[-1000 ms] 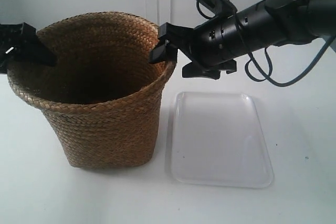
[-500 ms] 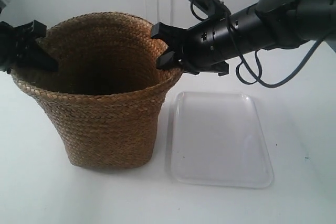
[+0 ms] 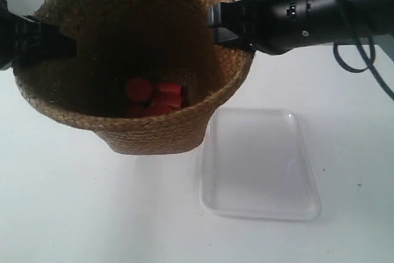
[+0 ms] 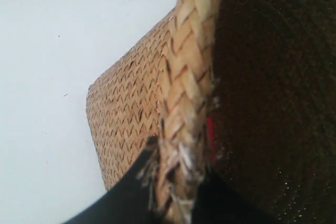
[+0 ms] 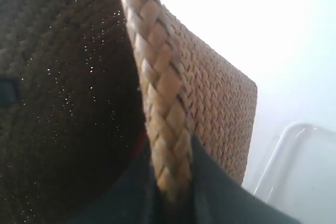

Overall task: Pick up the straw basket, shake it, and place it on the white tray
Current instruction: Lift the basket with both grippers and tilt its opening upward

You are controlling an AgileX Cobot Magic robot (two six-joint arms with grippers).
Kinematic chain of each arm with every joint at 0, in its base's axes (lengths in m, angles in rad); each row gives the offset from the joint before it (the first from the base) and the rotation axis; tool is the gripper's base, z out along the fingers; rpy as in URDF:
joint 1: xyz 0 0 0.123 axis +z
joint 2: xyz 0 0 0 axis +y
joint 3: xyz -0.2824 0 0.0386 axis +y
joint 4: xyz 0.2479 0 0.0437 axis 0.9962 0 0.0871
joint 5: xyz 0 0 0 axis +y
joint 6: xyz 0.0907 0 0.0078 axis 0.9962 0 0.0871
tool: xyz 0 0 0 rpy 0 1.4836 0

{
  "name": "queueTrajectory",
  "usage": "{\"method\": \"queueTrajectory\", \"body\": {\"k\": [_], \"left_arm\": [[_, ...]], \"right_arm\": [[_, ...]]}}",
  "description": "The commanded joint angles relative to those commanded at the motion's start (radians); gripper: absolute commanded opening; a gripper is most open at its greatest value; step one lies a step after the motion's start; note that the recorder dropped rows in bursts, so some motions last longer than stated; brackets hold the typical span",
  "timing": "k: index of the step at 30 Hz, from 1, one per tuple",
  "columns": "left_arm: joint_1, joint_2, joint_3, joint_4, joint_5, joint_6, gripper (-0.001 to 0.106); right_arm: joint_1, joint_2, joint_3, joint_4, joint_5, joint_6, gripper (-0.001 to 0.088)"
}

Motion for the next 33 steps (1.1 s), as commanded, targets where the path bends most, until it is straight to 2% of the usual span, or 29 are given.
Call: {"method": "queueTrajectory", "body": {"k": [3,8,11,14,17,19,21,23,24,26,28,29,30,33], "left_arm": [[-0.039,-0.147,0.098,-0.01,-0.077,0.011,0.0],[-0.049,-0.28,0.167,-0.018,-0.123,0.011,0.0],[-0.049,-0.331,0.21,-0.018,-0.145,0.011,0.0],[-0.049,-0.305,0.261,-0.147,-0.215,0.011,0.0],[-0.049,-0.305,0.252,-0.169,-0.15,0.015,0.0],[-0.049,-0.346,0.224,-0.171,-0.086,0.026,0.0],[-0.049,-0.392,0.2,-0.175,-0.063,0.042,0.0],[-0.049,-0.42,0.194,-0.204,-0.081,0.055,0.0],[-0.049,-0.423,0.202,-0.214,-0.108,0.087,0.0],[-0.049,-0.387,0.241,-0.216,-0.205,0.2,0.0],[-0.049,-0.325,0.263,-0.242,-0.318,0.2,0.0],[-0.049,-0.315,0.255,-0.249,-0.316,0.187,0.0],[-0.049,-0.317,0.23,-0.251,-0.267,0.189,0.0],[-0.049,-0.368,0.122,-0.251,-0.043,0.211,0.0]], "right_arm": [[0.05,-0.145,0.141,0.0,-0.052,0.0,0.0],[0.103,-0.271,0.25,-0.003,-0.117,0.0,0.0],[0.12,-0.305,0.306,-0.001,-0.145,0.0,0.0],[0.12,-0.256,0.344,0.024,-0.277,0.032,0.0],[0.125,-0.264,0.309,0.026,-0.182,0.074,0.0],[0.139,-0.31,0.274,0.026,-0.083,0.09,0.0],[0.159,-0.368,0.256,0.028,-0.059,0.091,0.0],[0.181,-0.416,0.263,0.025,-0.128,0.104,0.0],[0.187,-0.421,0.276,0.017,-0.209,0.098,0.0],[0.188,-0.39,0.328,-0.001,-0.416,-0.002,0.0],[0.184,-0.336,0.357,-0.001,-0.562,-0.056,0.0],[0.184,-0.322,0.353,-0.001,-0.561,-0.052,0.0],[0.186,-0.328,0.331,-0.001,-0.497,-0.052,0.0],[0.186,-0.397,0.228,0.017,-0.207,-0.029,0.0]]}}
